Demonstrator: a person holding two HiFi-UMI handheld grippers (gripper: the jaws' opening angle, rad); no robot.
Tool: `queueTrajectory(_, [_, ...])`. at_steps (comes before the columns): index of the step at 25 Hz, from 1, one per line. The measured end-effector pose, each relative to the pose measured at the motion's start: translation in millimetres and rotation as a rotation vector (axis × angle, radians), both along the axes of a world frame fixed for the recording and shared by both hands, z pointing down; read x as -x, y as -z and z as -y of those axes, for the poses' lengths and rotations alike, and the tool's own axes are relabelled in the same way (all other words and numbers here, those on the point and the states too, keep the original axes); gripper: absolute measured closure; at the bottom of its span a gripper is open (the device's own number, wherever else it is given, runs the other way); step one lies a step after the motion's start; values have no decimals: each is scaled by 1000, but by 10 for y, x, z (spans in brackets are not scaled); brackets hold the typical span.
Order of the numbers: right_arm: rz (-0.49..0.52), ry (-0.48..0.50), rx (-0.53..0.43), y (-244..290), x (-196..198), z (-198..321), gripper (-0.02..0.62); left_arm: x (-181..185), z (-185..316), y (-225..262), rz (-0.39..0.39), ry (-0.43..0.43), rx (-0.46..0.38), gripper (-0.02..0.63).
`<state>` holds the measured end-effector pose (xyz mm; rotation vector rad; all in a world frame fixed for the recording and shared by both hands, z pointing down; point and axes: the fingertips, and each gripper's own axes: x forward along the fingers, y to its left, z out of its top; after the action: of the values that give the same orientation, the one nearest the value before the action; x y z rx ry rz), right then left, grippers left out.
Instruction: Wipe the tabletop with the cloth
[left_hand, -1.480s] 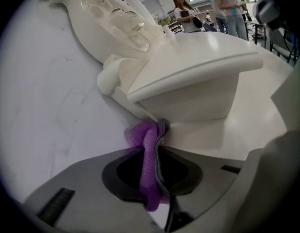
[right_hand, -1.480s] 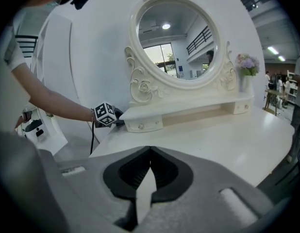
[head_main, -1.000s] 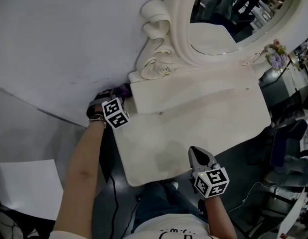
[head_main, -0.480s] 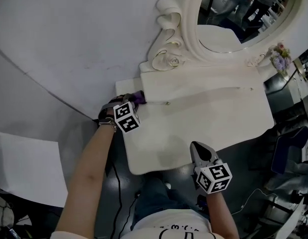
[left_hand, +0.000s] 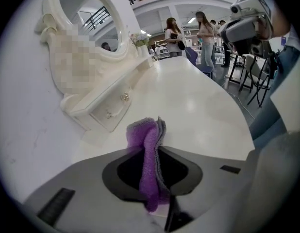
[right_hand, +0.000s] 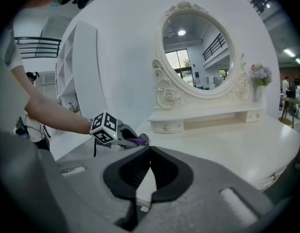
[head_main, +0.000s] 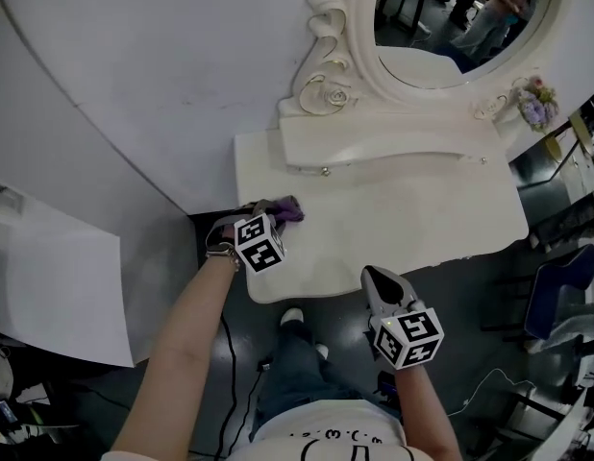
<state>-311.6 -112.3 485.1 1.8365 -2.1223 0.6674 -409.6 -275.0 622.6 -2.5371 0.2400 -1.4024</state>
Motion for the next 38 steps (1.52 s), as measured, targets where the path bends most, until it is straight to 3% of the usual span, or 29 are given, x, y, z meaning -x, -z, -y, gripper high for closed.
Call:
queueTrajectory(15, [48, 25, -54, 110, 233, -799, 595, 341, -1545, 34, -55, 36, 118, 532])
queueTrajectory(24, [67, 28, -94, 255, 185, -1078, 595, 405, -2185, 155, -125, 69, 317, 532])
queueTrajectory(27, [66, 15, -98, 270, 92, -1103, 595, 370, -2199, 297, -173, 95, 294, 532])
queueTrajectory(30, [65, -9, -110, 316, -42, -1073, 595, 294, -2023, 612, -276, 164, 245, 532])
queueTrajectory(38, [-13, -61, -204, 715, -515, -773, 595, 64, -1320, 1571, -526, 345, 48, 532])
